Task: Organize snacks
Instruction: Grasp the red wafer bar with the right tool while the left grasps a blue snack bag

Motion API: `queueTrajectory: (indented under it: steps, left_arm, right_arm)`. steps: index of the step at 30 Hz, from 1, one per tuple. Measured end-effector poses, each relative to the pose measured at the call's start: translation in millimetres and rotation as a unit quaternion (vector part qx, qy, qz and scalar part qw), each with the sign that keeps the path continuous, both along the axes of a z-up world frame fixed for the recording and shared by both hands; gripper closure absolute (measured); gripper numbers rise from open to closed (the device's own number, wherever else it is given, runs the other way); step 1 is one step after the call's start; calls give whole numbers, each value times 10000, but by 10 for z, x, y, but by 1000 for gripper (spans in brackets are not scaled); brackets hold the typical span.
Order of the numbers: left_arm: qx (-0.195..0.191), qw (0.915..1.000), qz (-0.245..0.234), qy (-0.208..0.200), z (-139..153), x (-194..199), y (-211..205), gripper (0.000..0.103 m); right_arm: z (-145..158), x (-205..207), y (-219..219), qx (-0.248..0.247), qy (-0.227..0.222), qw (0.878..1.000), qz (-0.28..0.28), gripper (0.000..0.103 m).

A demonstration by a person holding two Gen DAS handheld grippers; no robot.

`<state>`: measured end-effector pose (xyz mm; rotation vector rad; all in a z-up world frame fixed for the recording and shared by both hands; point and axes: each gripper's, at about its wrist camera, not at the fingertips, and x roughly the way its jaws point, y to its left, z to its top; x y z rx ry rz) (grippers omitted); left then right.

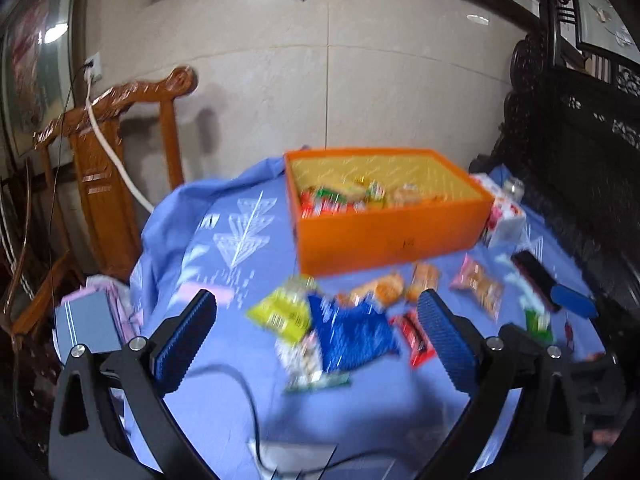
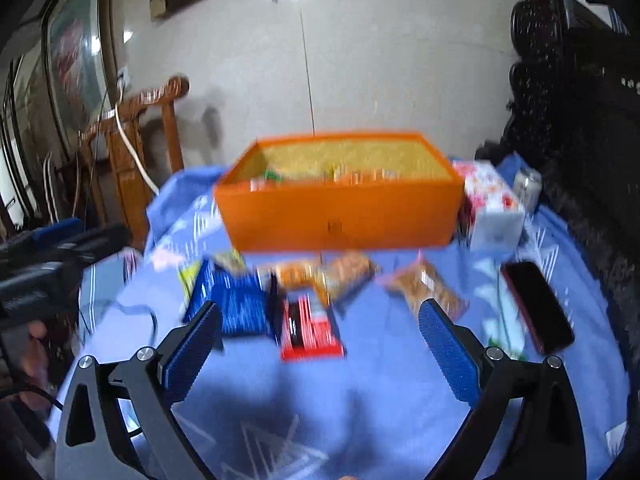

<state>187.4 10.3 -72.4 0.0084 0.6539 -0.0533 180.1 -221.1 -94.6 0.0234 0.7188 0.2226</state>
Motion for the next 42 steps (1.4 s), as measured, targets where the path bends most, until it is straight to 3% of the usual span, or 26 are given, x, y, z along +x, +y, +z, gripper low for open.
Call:
queueTrajectory:
  steps: [6,12,16,19,21,33,38,42]
  left_arm:
    - [-128,9990,123,400,-432,-334,346,4]
    - [-471,9976,170,481,-569,-374,469,4]
    - [-366,9976,35,584,-608,-257,426,4]
    - [-246,9979,-45,603,-612,-106,364,4]
    - [-221,9977,-100,632,-637,61,307,4]
    - [-179,9934,-445,1046,-1016,957,-414,4]
    - [45,9900,-423,1348,-1279,1147,-634,4]
    - [6,9882,-354,1493,-1429,1227,-669,4]
  right_arm:
    - [-431,87,-44,-21,560,9984,-66,6]
    - [-665,445,159,-330,780,9961,229,21]
    - [-865,738,303,-396,960,9938,407,26]
    - [-1068,890,378,-424,1181,9909,484,51]
    - [-1124,858,411,-540,1094,9912,520,57]
    - [-976,151,-158,91,1277,9918,47,59]
    - [-971,69,-318,269,1240,9919,-38,58]
    - [-981,80,-397,342,1201,9922,-54,58]
